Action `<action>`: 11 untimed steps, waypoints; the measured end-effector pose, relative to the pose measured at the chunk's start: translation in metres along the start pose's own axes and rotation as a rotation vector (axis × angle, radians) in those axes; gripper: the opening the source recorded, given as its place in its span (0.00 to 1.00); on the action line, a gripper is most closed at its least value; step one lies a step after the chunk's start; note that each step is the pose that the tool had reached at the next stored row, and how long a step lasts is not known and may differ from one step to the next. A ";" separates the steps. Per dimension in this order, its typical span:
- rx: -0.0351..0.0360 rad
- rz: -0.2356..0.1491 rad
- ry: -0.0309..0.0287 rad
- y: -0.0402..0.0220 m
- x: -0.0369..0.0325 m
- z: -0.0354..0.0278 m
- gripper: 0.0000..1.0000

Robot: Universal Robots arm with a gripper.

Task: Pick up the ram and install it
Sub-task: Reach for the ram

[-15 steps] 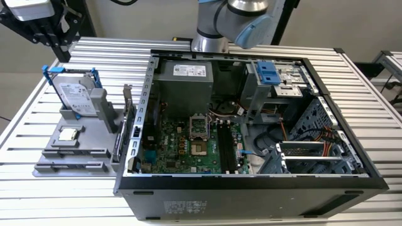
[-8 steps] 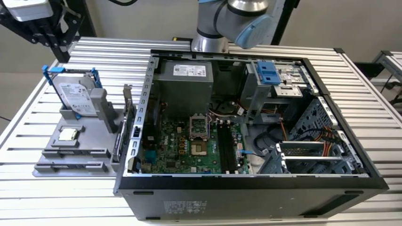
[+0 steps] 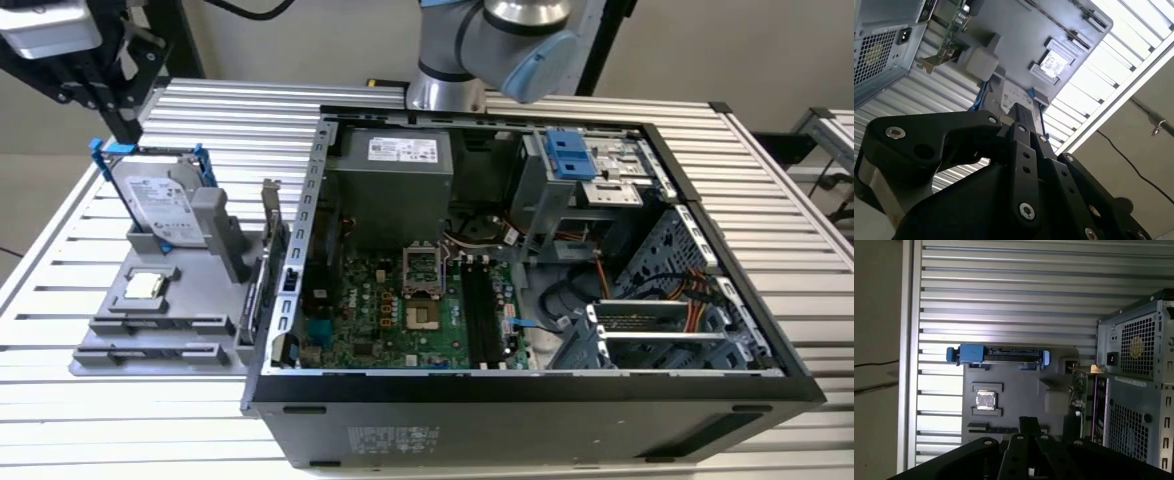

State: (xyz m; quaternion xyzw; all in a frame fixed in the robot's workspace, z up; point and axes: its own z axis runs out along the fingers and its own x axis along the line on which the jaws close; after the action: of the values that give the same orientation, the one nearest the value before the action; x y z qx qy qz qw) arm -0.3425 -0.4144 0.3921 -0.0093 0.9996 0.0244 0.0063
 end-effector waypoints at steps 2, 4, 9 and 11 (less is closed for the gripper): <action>0.0000 0.000 0.0000 -0.0037 0.0003 -0.0001 0.00; 0.0000 0.000 0.0000 -0.0076 0.0008 -0.0002 0.00; 0.0000 0.000 0.0000 -0.0190 0.0032 -0.0005 0.00; 0.0000 0.000 0.0000 -0.0231 0.0044 -0.0005 0.00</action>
State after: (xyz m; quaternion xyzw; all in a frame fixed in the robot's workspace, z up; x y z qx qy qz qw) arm -0.3465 -0.4376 0.3914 -0.0092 0.9996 0.0244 0.0063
